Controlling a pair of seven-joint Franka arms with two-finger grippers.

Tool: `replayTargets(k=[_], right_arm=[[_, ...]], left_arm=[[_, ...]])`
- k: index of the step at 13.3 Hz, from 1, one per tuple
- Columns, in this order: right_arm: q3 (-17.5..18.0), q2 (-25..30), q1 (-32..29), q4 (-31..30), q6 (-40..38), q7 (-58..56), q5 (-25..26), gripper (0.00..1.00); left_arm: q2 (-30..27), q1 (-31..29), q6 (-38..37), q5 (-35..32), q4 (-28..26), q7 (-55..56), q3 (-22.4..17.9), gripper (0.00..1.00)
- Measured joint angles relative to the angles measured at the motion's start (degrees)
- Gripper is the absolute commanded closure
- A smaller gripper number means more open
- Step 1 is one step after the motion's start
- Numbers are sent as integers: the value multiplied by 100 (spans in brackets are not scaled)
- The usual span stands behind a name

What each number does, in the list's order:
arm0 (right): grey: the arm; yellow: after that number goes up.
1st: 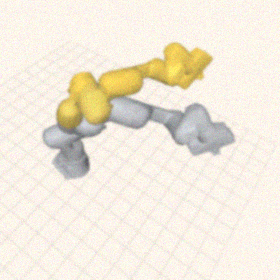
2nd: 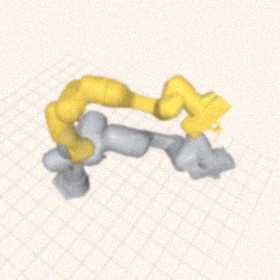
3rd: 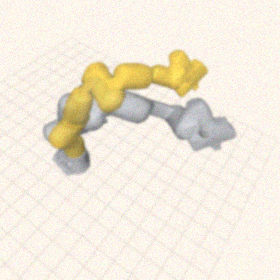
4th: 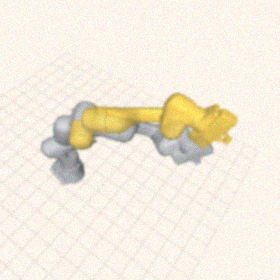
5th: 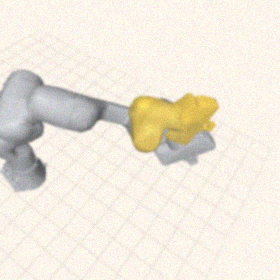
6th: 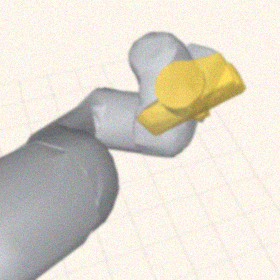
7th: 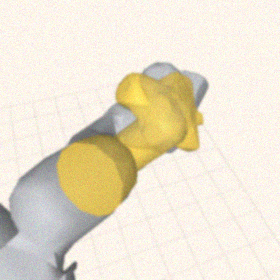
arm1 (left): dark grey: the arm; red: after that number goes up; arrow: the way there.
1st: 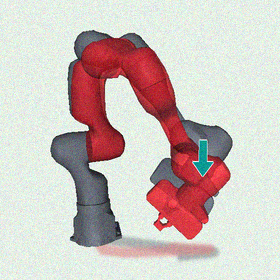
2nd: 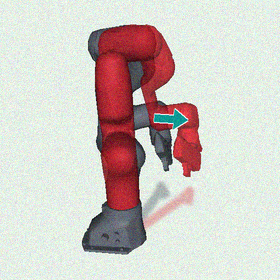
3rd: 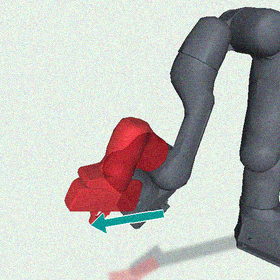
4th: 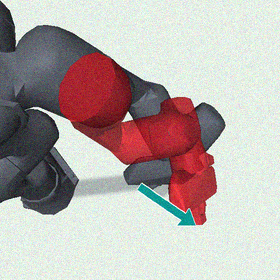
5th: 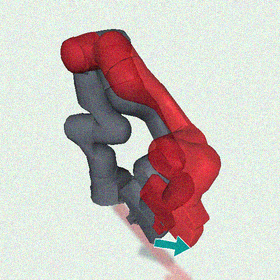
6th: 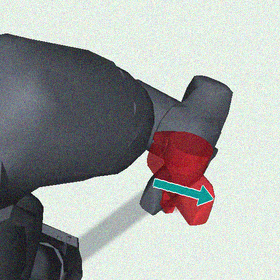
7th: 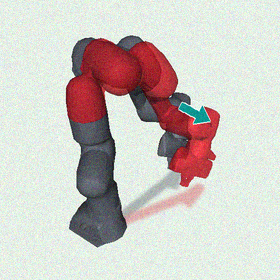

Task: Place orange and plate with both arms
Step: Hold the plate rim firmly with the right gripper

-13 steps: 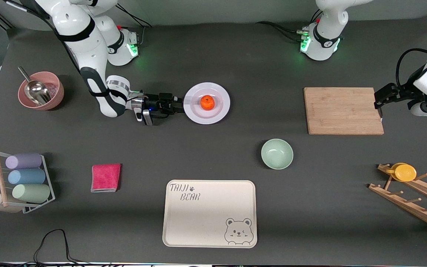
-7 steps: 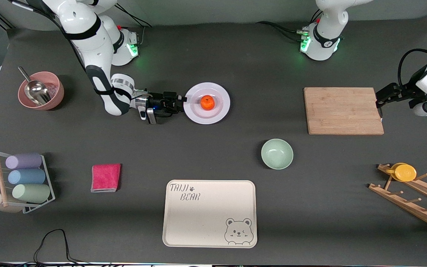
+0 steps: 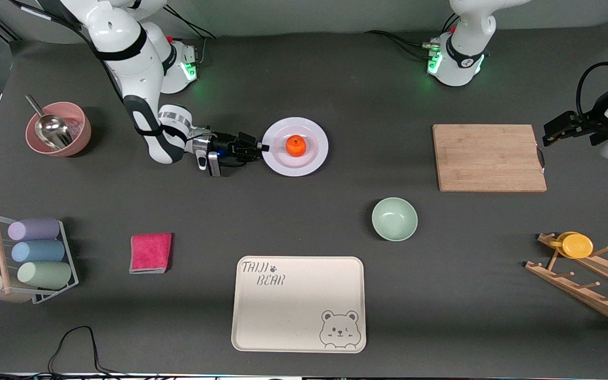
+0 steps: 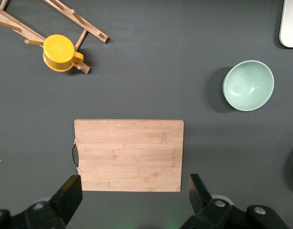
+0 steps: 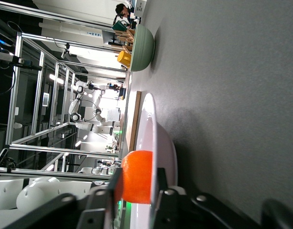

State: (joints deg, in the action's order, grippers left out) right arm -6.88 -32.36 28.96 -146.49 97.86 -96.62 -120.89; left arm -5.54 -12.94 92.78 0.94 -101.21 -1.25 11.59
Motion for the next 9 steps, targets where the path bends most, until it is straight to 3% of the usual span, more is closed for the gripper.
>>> replayTargets(k=[9], right_arm=[[-5,-28,34,2,11,-178,-80,100]], left_arm=[[0,7,188,17,42,-4,17,0]])
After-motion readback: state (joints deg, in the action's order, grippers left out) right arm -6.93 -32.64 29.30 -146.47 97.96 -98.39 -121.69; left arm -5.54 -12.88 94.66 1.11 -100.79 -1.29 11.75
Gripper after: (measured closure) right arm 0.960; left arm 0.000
